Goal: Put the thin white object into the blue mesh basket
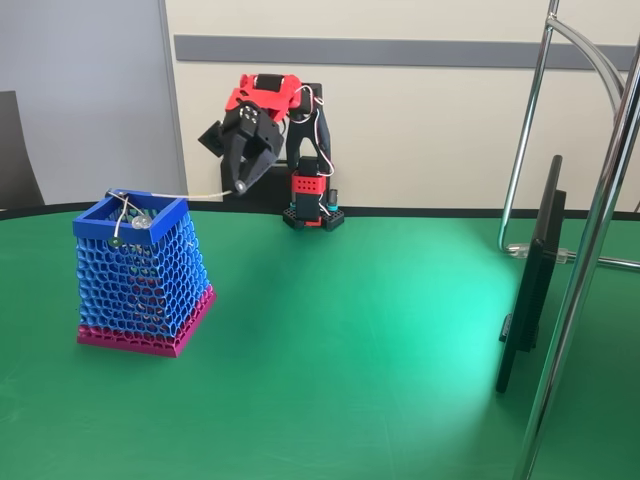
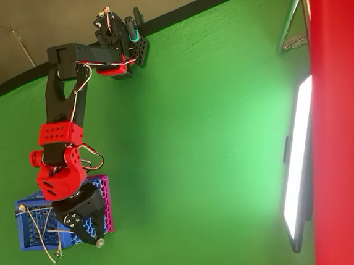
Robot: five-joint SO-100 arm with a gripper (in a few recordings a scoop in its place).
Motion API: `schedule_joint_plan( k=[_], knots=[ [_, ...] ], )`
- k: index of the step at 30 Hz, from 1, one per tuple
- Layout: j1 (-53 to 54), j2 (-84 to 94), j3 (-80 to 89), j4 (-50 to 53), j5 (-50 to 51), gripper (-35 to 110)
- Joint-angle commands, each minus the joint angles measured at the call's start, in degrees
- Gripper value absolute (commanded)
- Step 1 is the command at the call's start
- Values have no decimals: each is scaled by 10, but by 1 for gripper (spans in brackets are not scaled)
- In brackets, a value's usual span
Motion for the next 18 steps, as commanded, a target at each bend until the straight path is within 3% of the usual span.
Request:
schedule_joint_plan(
  k=[1, 18],
  knots=[
    [18, 1, -31, 0, 23, 0],
    [79, -21, -44, -18, 240, 0]
  ],
)
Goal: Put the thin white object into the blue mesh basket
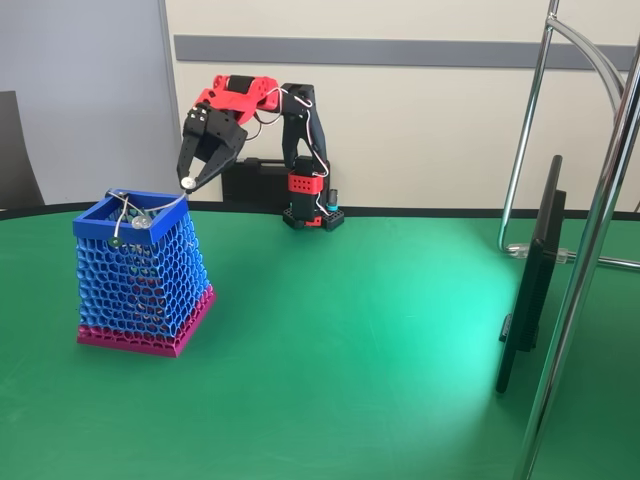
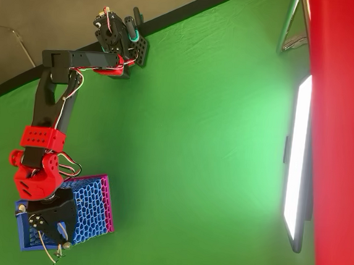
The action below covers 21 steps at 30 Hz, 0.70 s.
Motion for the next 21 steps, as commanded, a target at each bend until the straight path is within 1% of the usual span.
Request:
schedule_joint_plan(
  k=[1, 5, 9, 13, 21],
  knots=[
    [6, -1, -33, -18, 21, 0],
    [33, 8, -31, -23, 56, 1],
    [68, 26, -16, -39, 68, 7],
    [105, 44, -1, -47, 90, 8],
    [155, 98, 83, -127, 89, 11]
  ],
)
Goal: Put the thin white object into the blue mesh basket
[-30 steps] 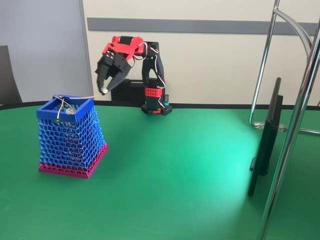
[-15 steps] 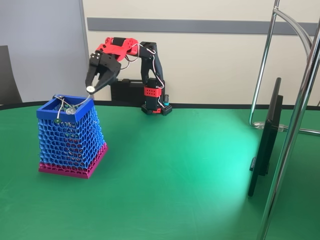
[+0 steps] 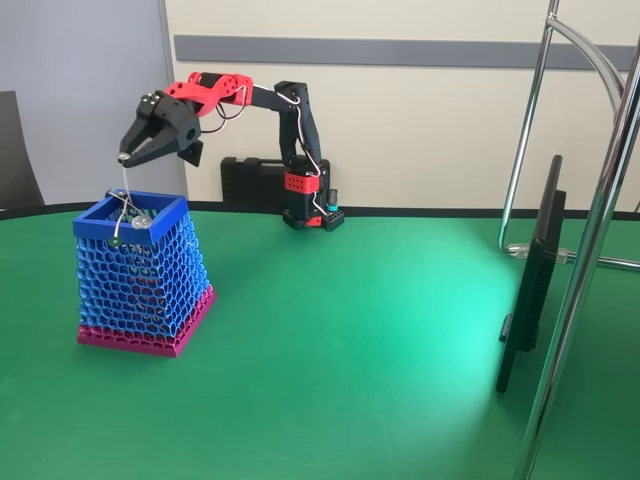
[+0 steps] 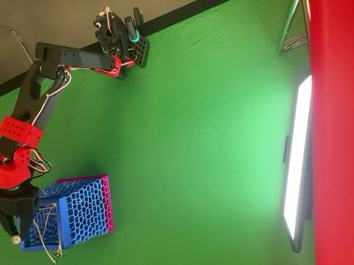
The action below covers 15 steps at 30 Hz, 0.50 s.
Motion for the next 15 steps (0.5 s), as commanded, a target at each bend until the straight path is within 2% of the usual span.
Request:
schedule_joint_plan(
  k=[1, 11, 15],
  knots=[
    [12, 58, 26, -40, -7, 12],
    [20, 190, 200, -168, -98, 13],
    [-6, 261, 270, -182, -159, 12]
  ],
)
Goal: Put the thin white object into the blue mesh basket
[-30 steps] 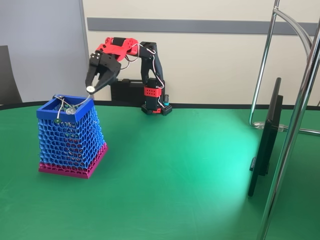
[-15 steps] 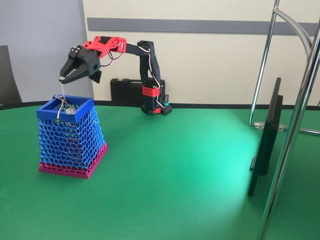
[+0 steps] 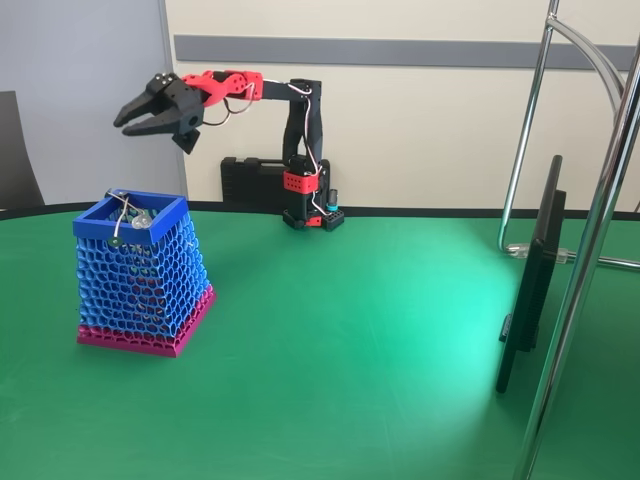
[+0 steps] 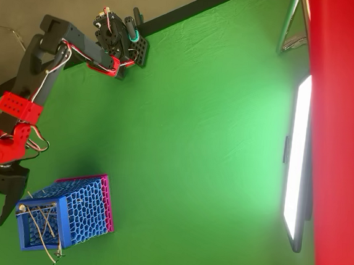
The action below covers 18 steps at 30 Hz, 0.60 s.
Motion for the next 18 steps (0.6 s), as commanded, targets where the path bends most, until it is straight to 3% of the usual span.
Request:
schedule_joint_plan(
  k=[1, 18],
  knots=[
    [-27, 81, 40, -16, -54, 12],
    [-229, 432, 410, -4, -427, 11]
  ],
)
